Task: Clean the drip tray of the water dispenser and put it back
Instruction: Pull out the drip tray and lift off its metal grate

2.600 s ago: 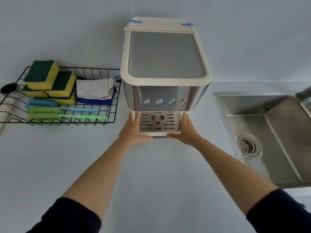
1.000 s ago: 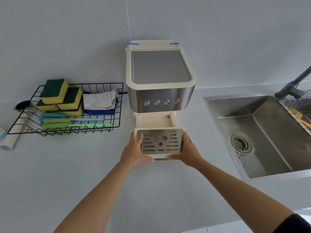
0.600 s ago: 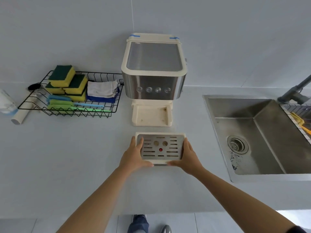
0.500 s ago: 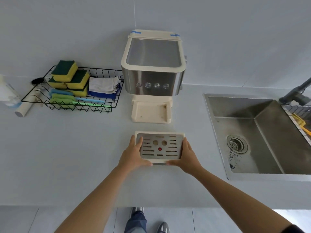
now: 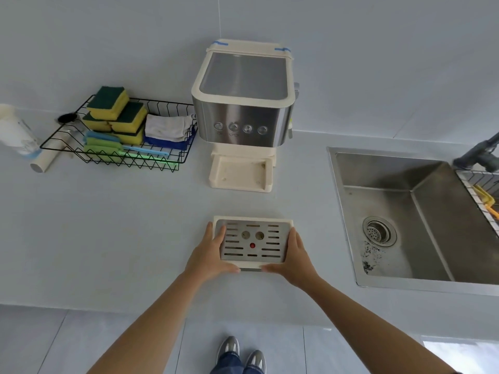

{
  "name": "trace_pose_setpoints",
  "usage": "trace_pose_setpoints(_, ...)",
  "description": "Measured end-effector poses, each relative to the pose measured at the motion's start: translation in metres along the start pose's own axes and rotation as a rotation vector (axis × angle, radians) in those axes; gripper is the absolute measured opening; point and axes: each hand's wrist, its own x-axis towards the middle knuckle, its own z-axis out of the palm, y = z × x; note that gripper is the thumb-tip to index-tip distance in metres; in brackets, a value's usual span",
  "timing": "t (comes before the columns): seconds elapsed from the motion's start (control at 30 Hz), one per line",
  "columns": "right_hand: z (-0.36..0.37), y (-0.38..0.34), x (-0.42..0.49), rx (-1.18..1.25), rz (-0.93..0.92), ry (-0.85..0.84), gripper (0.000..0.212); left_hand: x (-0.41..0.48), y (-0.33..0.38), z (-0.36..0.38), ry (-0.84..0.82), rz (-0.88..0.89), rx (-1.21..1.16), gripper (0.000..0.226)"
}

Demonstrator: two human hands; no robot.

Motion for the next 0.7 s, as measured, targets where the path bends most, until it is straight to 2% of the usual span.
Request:
trace_pose_setpoints(0.23,-0.003,0.000,0.003,-0.095,0.029,-0.051,0.105,-0.001,0.001,-0.004,-0.059,0.006,0.054,0.117)
trace_pose_setpoints(0.37,-0.009,-0.005,0.005,-0.227,0.043,-0.111,0.120,0.000,0.001,-0.010,-0.090,0.010,0.121,0.118)
trace_pose_setpoints(0.53,-0.020,-0.016,0.003,-0.455,-0.046,-0.155,0.102,-0.005,0.012,-0.027,-0.006,0.145,0.294,0.101)
trace_pose_setpoints(0.7,-0.020,-0.026,0.005,-0.618,-0.141,-0.200,0.072,-0.001,0.025,-0.027,-0.047,0.295,0.391,0.075)
